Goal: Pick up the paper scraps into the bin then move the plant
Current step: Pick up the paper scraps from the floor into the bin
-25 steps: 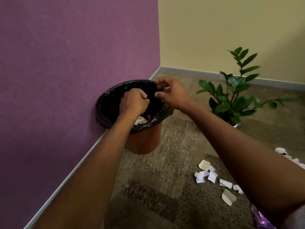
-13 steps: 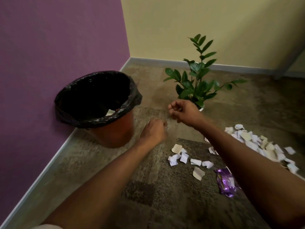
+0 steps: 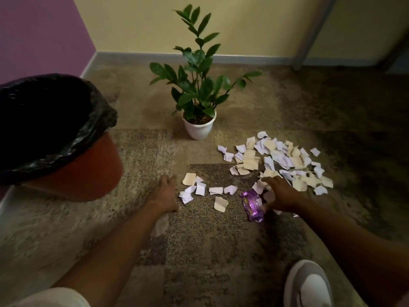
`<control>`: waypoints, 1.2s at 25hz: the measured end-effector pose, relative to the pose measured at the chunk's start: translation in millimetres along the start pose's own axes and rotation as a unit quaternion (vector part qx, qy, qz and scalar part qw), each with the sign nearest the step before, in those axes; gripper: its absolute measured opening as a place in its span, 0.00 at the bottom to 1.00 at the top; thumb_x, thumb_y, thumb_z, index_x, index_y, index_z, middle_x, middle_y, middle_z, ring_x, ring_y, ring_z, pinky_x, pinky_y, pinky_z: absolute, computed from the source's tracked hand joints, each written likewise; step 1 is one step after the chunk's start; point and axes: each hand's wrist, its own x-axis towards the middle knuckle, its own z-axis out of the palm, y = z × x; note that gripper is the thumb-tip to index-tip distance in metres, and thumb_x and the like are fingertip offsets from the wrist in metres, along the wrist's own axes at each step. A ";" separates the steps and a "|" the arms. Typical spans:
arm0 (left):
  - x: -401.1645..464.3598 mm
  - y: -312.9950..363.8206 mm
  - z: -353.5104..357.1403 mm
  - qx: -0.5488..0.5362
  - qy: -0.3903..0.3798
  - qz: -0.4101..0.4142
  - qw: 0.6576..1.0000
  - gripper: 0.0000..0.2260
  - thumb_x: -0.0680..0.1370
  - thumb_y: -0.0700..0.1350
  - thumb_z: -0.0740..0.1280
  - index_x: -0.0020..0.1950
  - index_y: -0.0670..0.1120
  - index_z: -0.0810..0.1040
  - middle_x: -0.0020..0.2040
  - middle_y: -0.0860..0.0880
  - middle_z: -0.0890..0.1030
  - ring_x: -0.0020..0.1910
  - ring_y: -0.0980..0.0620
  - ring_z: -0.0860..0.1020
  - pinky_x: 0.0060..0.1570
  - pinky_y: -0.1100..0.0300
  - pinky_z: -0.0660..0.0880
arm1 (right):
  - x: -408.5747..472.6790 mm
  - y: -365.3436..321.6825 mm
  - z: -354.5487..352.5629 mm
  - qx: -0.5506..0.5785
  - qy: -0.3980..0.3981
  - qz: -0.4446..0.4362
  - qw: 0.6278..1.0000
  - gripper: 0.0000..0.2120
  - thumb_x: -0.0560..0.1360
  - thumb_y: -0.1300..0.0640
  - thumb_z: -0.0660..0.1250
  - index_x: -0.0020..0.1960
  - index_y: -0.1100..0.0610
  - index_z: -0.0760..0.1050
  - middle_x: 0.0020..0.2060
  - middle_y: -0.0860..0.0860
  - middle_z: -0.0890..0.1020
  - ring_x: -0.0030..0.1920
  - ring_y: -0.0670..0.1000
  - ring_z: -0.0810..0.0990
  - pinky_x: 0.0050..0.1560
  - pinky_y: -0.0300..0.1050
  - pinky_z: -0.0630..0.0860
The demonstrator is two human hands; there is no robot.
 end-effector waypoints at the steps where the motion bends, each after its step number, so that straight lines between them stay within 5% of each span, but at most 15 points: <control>1: 3.4 1.3 -0.9 -0.003 -0.005 0.003 1.000 0.53 0.64 0.54 0.80 0.79 0.47 0.51 0.77 0.41 0.54 0.72 0.39 0.67 0.64 0.50 0.70 | -1.6 7.2 4.3 -0.018 -0.021 0.018 0.999 0.55 0.55 0.39 0.80 0.75 0.45 0.55 0.71 0.54 0.63 0.69 0.57 0.67 0.63 0.50 0.71; 8: 2.3 28.3 7.5 -0.033 -0.014 0.051 0.998 0.52 0.65 0.47 0.81 0.79 0.45 0.51 0.76 0.43 0.53 0.70 0.40 0.67 0.66 0.48 0.70 | 6.0 -3.2 38.5 -0.044 -0.033 0.001 0.998 0.68 0.51 0.45 0.83 0.78 0.48 0.43 0.73 0.58 0.55 0.70 0.59 0.68 0.67 0.48 0.70; 21: 21.5 39.1 6.1 -0.041 -0.007 0.021 0.999 0.49 0.67 0.45 0.79 0.78 0.49 0.51 0.74 0.43 0.53 0.61 0.38 0.75 0.59 0.48 0.74 | 63.3 -141.2 67.0 0.051 0.007 -0.140 0.989 0.58 0.54 0.55 0.82 0.73 0.42 0.51 0.69 0.57 0.60 0.62 0.61 0.75 0.62 0.52 0.75; 30: 26.2 55.3 10.8 -0.127 0.045 0.006 0.991 0.23 0.72 0.49 0.72 0.64 0.46 0.72 0.59 0.42 0.70 0.53 0.40 0.77 0.53 0.46 0.77 | 67.1 -178.7 70.1 0.096 0.026 -0.189 0.977 0.24 0.67 0.60 0.70 0.62 0.57 0.70 0.58 0.60 0.69 0.49 0.61 0.77 0.53 0.47 0.76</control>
